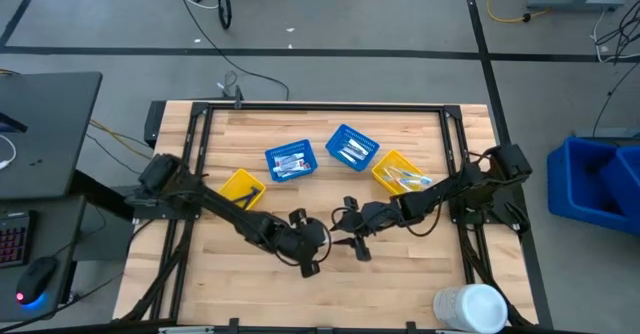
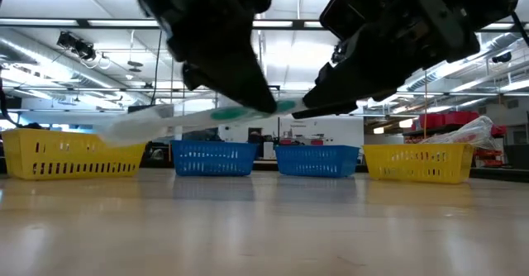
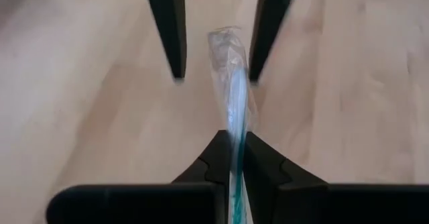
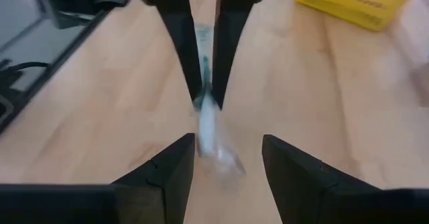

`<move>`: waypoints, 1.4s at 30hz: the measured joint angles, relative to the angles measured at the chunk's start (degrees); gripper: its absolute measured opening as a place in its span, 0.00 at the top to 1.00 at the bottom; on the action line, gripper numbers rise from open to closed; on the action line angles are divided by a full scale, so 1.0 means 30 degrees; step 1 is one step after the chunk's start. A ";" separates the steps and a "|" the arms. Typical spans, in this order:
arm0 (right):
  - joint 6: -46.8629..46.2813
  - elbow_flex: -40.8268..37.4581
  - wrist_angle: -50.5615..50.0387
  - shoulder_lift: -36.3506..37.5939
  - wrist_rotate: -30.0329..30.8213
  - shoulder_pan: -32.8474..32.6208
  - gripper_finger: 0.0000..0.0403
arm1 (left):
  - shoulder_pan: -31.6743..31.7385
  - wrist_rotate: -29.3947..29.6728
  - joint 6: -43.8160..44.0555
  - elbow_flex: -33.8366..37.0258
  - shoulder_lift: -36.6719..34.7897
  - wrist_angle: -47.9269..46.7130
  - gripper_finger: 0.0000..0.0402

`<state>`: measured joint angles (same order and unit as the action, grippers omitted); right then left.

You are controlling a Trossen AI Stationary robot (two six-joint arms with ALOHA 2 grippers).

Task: Pick & Place Travel size toiletries
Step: Put the blue toothbrush into the right yellow bin

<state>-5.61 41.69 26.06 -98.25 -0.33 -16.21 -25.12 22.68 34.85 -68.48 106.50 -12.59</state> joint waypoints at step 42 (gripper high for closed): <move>-0.1601 0.0015 -0.0366 0.0027 0.1531 -0.0013 0.93 | 0.1145 0.0062 -0.0357 -0.0019 -0.0022 0.1216 0.78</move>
<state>-10.41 41.74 24.96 -98.17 4.27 -16.25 -21.69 22.86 33.78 -68.54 106.43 -8.94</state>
